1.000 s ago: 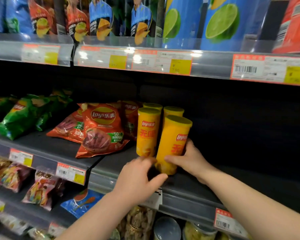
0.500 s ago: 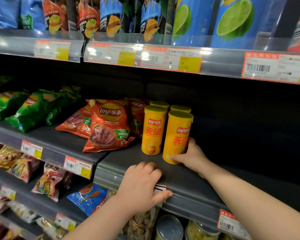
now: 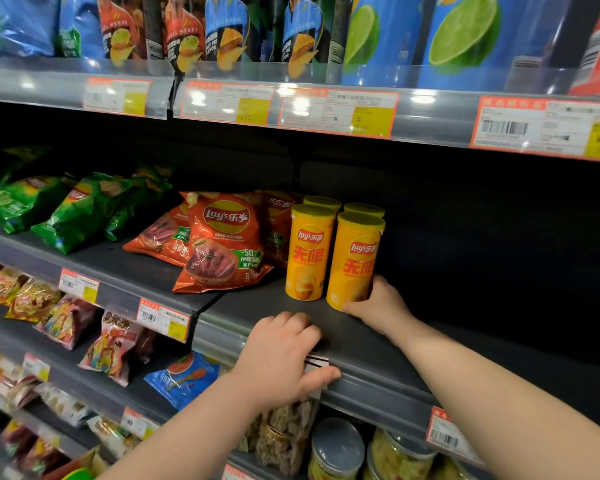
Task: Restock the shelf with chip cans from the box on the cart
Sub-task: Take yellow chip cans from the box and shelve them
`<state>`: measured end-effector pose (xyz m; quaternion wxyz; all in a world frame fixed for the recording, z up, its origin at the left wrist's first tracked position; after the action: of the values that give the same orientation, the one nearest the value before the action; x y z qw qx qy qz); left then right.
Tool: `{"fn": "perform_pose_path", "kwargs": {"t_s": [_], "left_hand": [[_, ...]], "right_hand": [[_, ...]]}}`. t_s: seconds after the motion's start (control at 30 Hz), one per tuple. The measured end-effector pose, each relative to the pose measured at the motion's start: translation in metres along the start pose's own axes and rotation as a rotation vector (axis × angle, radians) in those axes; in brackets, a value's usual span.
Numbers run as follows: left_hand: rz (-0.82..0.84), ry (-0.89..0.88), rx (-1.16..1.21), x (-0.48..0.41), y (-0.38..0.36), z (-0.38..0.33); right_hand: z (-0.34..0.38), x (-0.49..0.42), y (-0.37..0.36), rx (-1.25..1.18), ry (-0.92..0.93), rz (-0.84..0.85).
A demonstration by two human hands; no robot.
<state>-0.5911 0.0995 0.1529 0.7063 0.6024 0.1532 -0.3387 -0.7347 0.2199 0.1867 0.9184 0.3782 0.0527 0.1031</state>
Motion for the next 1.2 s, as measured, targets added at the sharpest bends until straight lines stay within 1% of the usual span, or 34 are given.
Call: {"fn": "perform_pose_path", "kwargs": {"t_s": [0.17,0.23,0.3,0.37,0.5,0.57,0.63,0.77,0.83,0.97,1.13,1.2], "left_hand": [[0.062,0.009,0.008,-0.002,0.005,0.0],[0.092,0.035,0.049,-0.001,0.008,-0.001],[0.107,0.067,0.088,0.003,0.012,-0.003],[0.098,0.096,0.104,0.008,0.018,-0.006],[0.055,0.156,0.106,0.024,0.027,-0.015],[0.035,0.219,0.099,0.036,0.03,-0.017],[0.052,0.28,0.093,0.05,0.032,-0.018],[0.179,0.383,0.043,0.083,0.036,-0.024],[0.248,0.444,0.012,0.102,0.037,-0.028],[0.395,0.581,-0.024,0.145,0.039,-0.041],[0.519,0.73,-0.103,0.197,0.05,-0.066],[0.563,0.763,-0.11,0.214,0.053,-0.075]], "right_hand": [[-0.005,0.015,0.006,-0.06,-0.019,0.083],[-0.004,0.028,0.011,0.006,-0.021,0.127],[-0.001,0.044,0.015,0.143,0.026,0.134],[0.006,0.064,0.016,0.272,0.151,0.125],[0.017,0.106,0.007,0.446,0.561,0.07],[0.02,0.122,0.0,0.501,0.72,0.039],[0.021,0.134,-0.011,0.514,0.828,0.033],[0.015,0.149,-0.034,0.501,0.966,0.035],[0.01,0.154,-0.051,0.52,1.023,0.07],[0.0,0.168,-0.085,0.567,1.055,0.222],[-0.009,0.193,-0.118,0.637,1.096,0.454],[-0.013,0.201,-0.127,0.637,1.128,0.504]]}}
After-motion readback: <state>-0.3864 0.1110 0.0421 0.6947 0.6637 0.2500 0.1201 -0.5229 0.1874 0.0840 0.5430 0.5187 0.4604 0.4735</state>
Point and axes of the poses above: each hand's wrist, its own x-axis away from the middle knuckle, its own y-axis out of the back of the hand, z = x × y, the point moved 3 cm from there along -x, towards the middle knuckle, and after that the axes turned 7 degrees about -y, right-handed, at the moved point
